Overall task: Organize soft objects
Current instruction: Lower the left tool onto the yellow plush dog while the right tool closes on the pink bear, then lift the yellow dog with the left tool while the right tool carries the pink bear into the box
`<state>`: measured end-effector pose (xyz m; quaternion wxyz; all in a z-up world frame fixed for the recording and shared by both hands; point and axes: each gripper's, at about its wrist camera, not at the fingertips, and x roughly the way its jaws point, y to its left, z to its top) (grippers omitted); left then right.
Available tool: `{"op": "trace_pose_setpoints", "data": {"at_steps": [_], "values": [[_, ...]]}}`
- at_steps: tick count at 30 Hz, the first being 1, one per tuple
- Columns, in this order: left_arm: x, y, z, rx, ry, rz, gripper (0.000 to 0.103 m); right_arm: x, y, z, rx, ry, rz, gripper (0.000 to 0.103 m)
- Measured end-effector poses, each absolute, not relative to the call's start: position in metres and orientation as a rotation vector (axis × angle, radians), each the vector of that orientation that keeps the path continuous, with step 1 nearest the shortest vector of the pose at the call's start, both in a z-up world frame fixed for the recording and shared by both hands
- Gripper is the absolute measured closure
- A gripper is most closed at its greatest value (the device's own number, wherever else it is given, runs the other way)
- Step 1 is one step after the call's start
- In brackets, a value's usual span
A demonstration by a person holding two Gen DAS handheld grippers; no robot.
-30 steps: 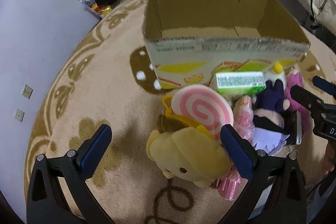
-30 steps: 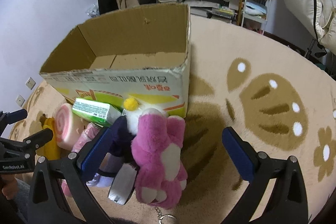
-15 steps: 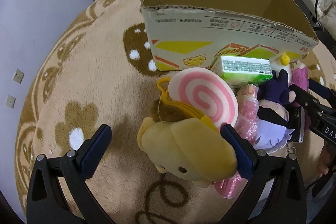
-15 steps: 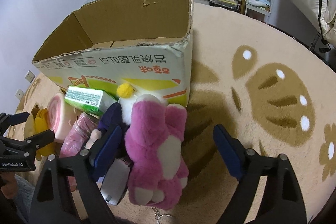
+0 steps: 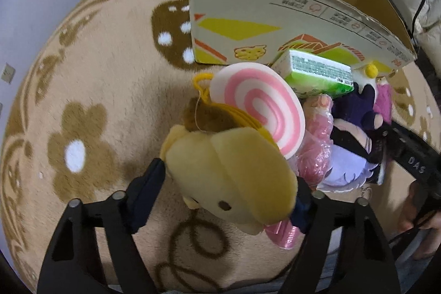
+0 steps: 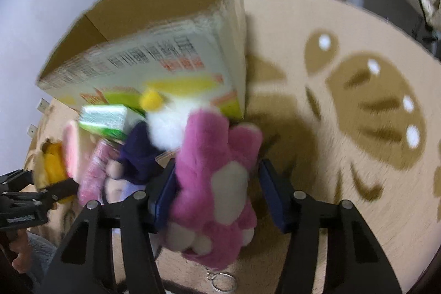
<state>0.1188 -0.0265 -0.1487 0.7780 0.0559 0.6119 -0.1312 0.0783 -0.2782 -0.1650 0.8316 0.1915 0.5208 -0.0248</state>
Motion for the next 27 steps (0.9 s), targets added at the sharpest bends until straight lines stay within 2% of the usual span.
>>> {"op": "trace_pose_setpoints", "data": {"at_steps": [2,7,15,21,27], "values": [[0.120,-0.024,-0.149,0.102,1.323,-0.280,0.033,0.077,-0.285,-0.163,0.439,1.094,-0.056,0.051],[0.113,-0.022,-0.144,0.105,1.301,-0.276,0.038,0.073,-0.285,-0.154,0.403,1.070,-0.068,0.052],[0.096,-0.027,-0.129,0.139,1.254,-0.255,0.039,0.055,-0.288,-0.131,0.382,0.991,-0.130,0.052],[0.082,-0.024,-0.108,0.134,1.180,-0.244,0.040,0.042,-0.290,-0.102,0.372,0.867,-0.160,0.053],[0.073,-0.016,-0.078,0.119,1.023,-0.219,0.040,0.018,-0.285,-0.066,0.342,0.696,-0.179,0.053]]}}
